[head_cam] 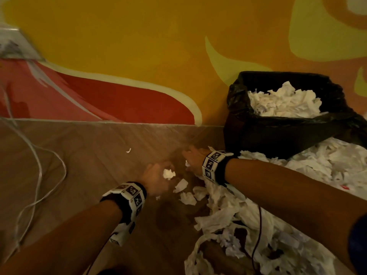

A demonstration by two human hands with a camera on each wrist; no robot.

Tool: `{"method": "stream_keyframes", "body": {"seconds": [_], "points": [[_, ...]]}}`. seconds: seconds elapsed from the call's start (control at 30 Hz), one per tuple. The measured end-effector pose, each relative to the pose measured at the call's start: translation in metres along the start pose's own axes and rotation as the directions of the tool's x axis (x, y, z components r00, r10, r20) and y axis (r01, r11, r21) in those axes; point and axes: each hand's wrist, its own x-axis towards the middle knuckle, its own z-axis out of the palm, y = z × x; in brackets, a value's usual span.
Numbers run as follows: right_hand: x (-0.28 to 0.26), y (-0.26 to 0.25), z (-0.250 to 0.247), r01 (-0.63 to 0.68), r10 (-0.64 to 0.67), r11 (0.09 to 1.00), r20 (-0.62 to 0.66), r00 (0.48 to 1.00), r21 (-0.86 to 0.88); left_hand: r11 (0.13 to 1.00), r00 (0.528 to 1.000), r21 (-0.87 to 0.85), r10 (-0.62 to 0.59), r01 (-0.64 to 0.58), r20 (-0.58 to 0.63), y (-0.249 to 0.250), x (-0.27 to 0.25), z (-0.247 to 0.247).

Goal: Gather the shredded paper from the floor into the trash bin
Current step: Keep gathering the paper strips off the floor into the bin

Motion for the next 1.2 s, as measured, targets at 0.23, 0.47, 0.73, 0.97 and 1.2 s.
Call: {"method": "stream_keyframes", "body": {"seconds": [0.23, 0.47, 0.73, 0.97, 1.2], "points": [[-0.014, -0.012, -0.013, 0.05, -0.052, 0.995, 0.022, 0.998, 0.09, 0.927, 0.983, 0.368, 0.012, -0.08, 0.182, -0.012, 0.005, 0.028], [-0.025, -0.017, -0.024, 0.049, -0.016, 0.921, -0.088, 0.996, 0.386, 0.867, 0.979, 0.485, 0.013, -0.111, 0.201, -0.007, 0.007, 0.045], [-0.049, -0.003, -0.058, 0.048, 0.112, 0.876, -0.298, 0.948, 0.479, 0.824, 0.977, 0.554, -0.004, -0.118, 0.214, -0.004, 0.016, 0.038], [-0.076, 0.014, -0.064, 0.096, 0.234, 0.782, -0.434, 0.87, 0.615, 0.857, 0.968, 0.464, 0.14, -0.223, 0.207, 0.003, 0.012, 0.042], [-0.1, 0.032, -0.066, 0.127, 0.174, 0.798, -0.427, 0.887, 0.589, 0.778, 0.96, 0.588, 0.07, -0.222, 0.271, 0.001, 0.01, 0.044]]}}
